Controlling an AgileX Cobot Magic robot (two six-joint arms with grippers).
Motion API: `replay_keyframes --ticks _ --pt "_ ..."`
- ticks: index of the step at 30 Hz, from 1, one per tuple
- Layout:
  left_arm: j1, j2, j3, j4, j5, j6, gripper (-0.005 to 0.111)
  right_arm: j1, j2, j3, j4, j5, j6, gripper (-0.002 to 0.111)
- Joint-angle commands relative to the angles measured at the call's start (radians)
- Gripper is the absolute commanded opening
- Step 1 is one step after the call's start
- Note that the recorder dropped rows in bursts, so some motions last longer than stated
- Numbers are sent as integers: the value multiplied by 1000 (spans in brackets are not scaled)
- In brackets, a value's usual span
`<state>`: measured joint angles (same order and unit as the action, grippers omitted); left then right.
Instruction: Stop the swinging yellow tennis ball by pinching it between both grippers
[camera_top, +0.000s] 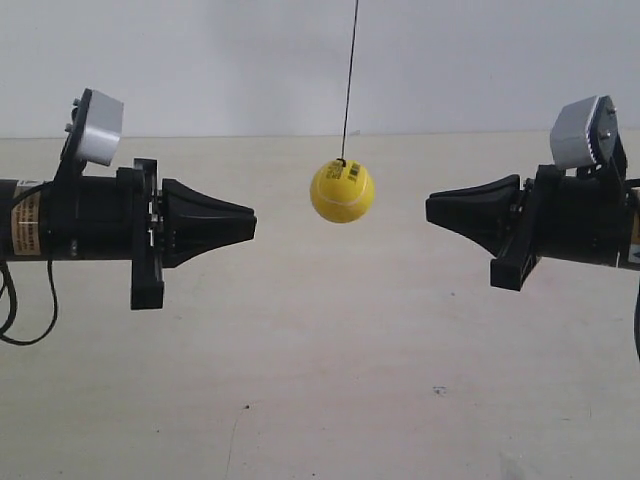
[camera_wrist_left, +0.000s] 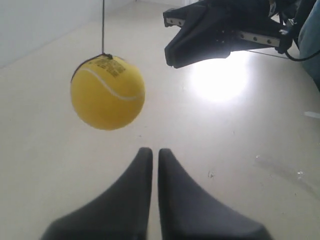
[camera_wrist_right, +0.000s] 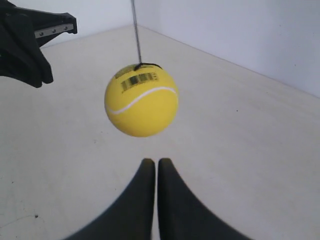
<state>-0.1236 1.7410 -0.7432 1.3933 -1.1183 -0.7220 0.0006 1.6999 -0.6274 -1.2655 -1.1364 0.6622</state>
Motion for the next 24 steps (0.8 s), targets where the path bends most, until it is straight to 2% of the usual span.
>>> replay_keyframes --ticks 1,10,15,18,24 --pt "-5 36 -45 -14 -44 -22 5 0 -1 -3 21 7 -24 0" --pt "-5 71 -101 7 -60 -51 5 0 4 -74 13 12 -5 0" --pt "-5 71 -125 24 -51 -74 5 0 86 -134 2 16 16 0" --pt "-5 71 -150 74 -53 -119 5 -1 162 -188 -48 -42 68 0" --pt "-5 71 -160 142 -55 -159 5 0 182 -222 -128 -49 134 0"
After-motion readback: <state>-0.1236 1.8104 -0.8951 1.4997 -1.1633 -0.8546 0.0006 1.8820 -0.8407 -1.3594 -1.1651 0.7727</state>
